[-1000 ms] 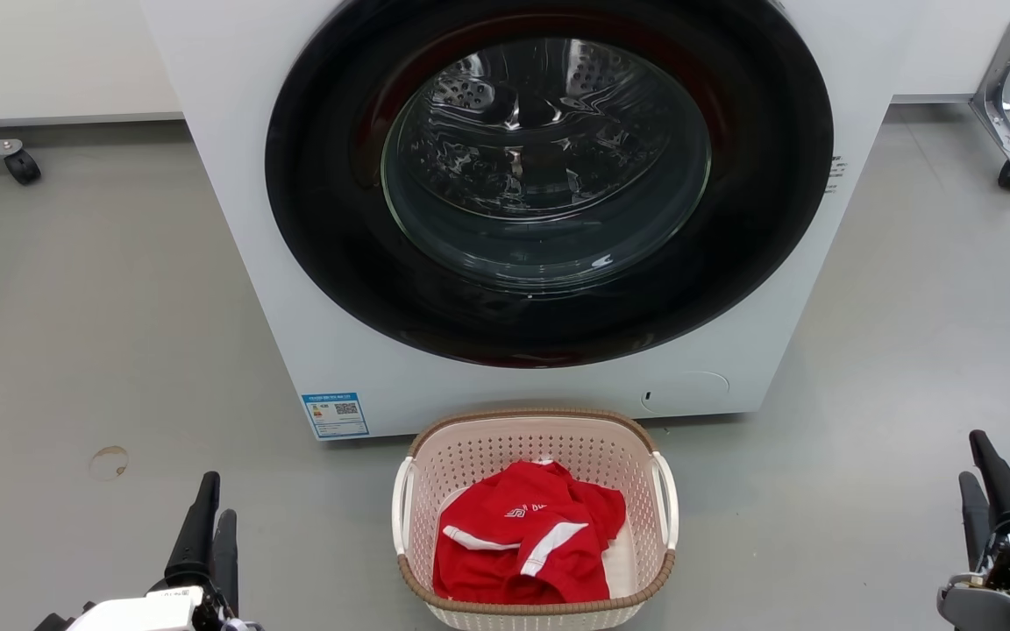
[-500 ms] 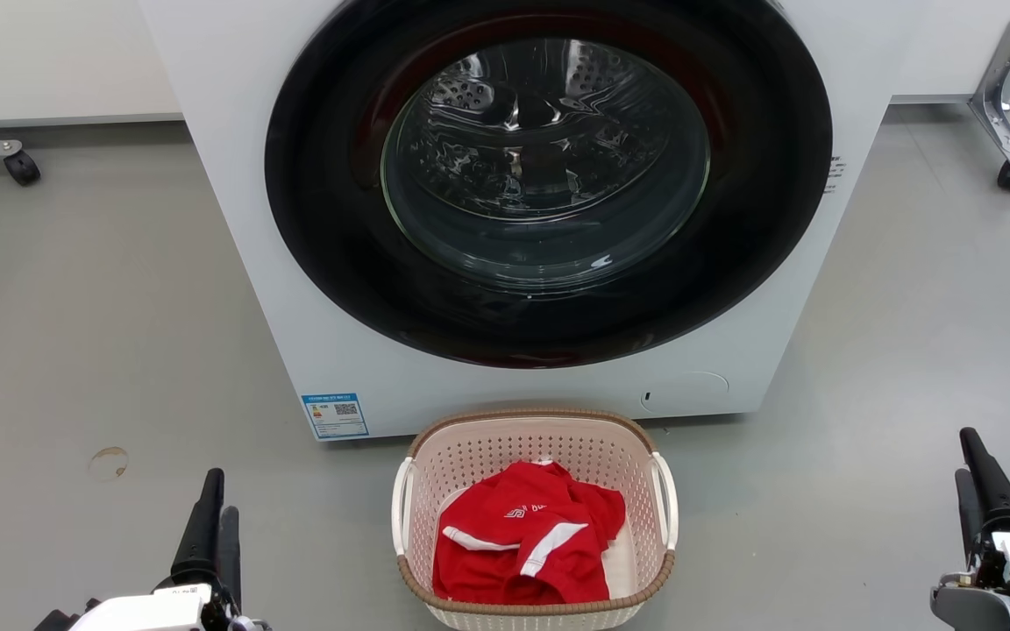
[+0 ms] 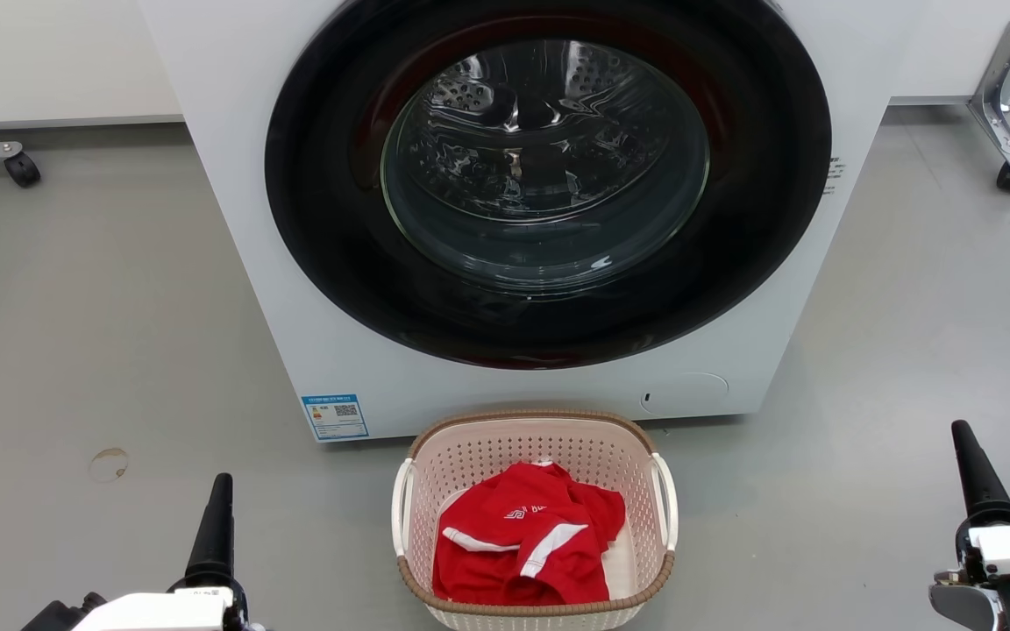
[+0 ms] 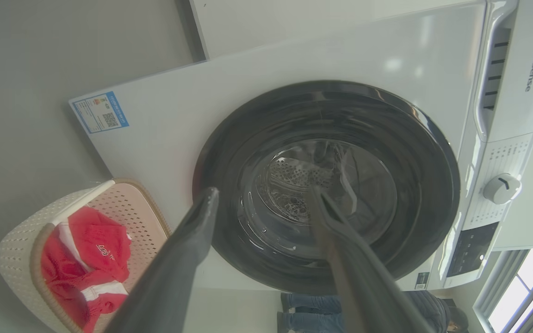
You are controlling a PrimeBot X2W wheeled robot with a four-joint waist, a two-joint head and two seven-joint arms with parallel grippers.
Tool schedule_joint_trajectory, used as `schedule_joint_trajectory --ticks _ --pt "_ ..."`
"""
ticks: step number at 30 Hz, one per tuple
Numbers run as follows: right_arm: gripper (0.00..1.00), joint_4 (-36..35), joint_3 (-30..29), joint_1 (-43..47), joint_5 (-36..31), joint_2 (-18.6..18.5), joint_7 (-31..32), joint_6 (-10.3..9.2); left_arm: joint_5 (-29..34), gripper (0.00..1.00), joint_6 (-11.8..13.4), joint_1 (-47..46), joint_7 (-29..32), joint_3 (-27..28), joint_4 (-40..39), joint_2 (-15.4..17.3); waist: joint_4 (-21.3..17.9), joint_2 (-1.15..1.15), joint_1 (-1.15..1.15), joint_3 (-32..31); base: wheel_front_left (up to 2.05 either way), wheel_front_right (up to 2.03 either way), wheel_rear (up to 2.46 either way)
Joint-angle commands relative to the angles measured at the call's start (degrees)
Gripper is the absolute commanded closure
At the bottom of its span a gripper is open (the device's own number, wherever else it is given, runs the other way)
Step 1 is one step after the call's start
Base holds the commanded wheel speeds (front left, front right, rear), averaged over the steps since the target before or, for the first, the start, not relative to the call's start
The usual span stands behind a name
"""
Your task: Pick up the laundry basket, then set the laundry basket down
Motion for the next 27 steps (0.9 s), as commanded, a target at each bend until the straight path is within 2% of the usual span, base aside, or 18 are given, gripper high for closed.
schedule_joint_trajectory --ticks 1,3,17,27 --pt "0.00 -1.3 -0.1 -3.2 -3.1 -1.6 -1.1 0.17 2.6 0.00 0.5 -0.7 -0.7 0.4 -1.9 0.9 0.0 0.00 -0.01 0.0 0.00 0.00 0.00" --pt "0.00 -1.3 -0.2 -3.2 -4.6 -1.6 -1.3 0.17 3.7 0.00 0.7 -0.6 -0.9 0.4 -2.0 1.0 0.0 0.00 -0.01 0.0 0.00 0.00 0.00" --pt "0.00 -2.3 0.3 -3.4 -22.8 -1.8 -3.7 0.20 22.0 0.00 5.4 0.0 -3.2 -2.4 -3.5 2.9 0.0 0.00 -0.01 -0.1 0.00 0.00 0.00" --pt "0.00 -2.8 0.8 -3.3 -31.6 -2.0 -5.3 0.23 29.8 0.00 7.4 0.2 -4.9 -4.1 -4.3 3.7 0.0 0.00 -0.01 -0.2 0.00 0.00 0.00"
